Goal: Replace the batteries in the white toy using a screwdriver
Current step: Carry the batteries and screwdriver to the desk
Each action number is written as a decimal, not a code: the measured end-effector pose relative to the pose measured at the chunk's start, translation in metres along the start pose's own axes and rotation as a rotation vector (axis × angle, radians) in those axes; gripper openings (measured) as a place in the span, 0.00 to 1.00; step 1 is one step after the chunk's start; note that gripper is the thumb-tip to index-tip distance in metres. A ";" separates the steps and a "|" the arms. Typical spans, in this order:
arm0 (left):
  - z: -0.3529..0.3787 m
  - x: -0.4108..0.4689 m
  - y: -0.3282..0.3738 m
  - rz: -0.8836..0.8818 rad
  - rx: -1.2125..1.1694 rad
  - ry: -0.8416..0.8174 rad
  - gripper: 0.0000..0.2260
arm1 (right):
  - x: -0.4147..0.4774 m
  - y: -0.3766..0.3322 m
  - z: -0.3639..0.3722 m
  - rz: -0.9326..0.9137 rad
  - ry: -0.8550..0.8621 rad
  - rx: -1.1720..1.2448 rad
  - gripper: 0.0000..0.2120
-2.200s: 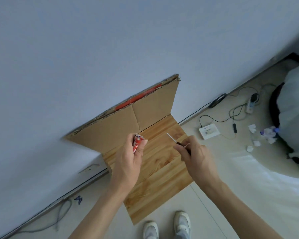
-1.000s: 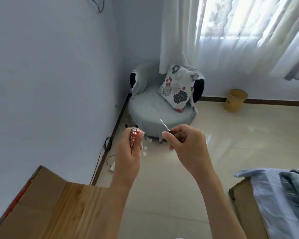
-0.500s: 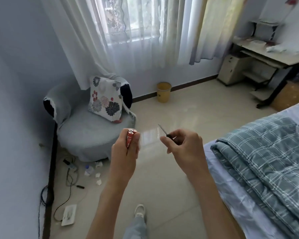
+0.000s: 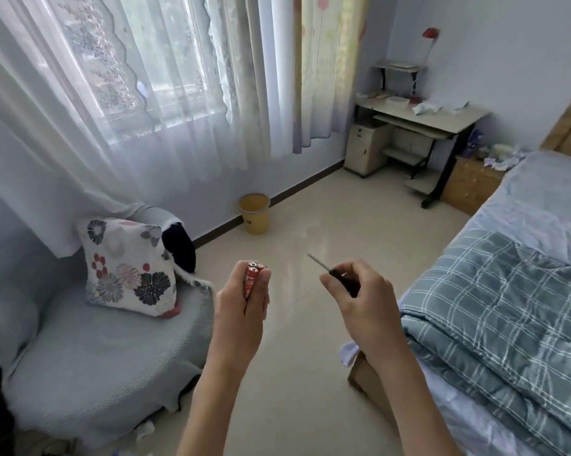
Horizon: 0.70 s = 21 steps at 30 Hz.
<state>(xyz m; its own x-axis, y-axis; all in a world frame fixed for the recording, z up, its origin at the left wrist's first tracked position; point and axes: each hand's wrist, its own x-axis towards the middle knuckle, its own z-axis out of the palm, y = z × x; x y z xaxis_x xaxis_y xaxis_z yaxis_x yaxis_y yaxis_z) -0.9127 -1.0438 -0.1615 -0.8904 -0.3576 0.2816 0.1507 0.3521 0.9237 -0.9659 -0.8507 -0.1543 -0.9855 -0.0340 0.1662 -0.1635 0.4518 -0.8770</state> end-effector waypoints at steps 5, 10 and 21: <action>0.013 0.059 -0.027 -0.034 -0.031 -0.068 0.12 | 0.047 0.013 0.013 0.074 0.017 0.006 0.05; 0.043 0.135 -0.058 -0.025 -0.013 -0.103 0.13 | 0.120 0.031 0.030 0.092 0.056 -0.002 0.05; 0.154 0.360 -0.067 0.018 -0.090 -0.234 0.12 | 0.354 0.053 0.024 0.043 0.241 0.078 0.06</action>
<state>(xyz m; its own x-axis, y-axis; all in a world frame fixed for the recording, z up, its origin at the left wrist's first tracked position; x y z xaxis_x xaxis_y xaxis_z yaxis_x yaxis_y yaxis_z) -1.3092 -1.0627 -0.1619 -0.9610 -0.1380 0.2398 0.1956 0.2744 0.9415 -1.3245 -0.8597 -0.1531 -0.9539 0.2016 0.2221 -0.1335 0.3780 -0.9161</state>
